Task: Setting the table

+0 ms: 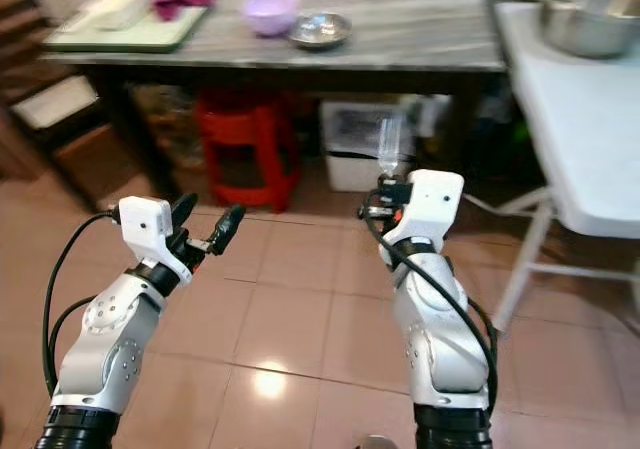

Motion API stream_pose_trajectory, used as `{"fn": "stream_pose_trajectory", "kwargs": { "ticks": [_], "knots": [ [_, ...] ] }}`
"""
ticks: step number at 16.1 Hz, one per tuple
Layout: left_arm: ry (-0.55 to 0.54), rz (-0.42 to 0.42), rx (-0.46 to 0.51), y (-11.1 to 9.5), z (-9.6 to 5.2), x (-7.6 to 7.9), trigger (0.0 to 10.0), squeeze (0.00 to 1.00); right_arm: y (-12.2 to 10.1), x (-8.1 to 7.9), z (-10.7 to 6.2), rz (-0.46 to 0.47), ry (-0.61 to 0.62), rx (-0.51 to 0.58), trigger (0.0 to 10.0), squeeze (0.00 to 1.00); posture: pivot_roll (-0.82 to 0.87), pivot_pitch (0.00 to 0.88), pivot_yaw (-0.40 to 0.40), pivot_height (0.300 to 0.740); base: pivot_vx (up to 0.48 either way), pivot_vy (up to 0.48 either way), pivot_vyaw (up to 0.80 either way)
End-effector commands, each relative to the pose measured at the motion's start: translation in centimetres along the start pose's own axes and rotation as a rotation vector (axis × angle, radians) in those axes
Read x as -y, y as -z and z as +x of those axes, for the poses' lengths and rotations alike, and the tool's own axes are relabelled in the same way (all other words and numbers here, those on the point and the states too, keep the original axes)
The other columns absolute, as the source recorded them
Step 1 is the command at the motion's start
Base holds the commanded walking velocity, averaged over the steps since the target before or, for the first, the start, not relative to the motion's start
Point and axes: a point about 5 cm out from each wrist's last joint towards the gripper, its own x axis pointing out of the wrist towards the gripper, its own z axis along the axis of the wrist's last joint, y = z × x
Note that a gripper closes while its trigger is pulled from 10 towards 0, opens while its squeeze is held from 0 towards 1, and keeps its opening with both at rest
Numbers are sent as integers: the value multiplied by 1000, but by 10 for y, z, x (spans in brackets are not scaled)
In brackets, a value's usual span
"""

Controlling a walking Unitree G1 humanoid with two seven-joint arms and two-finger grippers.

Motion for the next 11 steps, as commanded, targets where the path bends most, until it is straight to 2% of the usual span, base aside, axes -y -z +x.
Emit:
{"fn": "stream_pose_trajectory", "kwargs": {
  "ticks": [1,11],
  "knots": [
    [6,11,8,-3,-1,-1,10000,0,-3,-2,1,8,-15,12,10000,0,-162,148,75,740,480,0,0],
    [18,-1,9,-2,0,2,10000,0,-4,-4,1,-4,-26,15,10000,0,-167,149,74,740,480,0,0]
  ]
}}
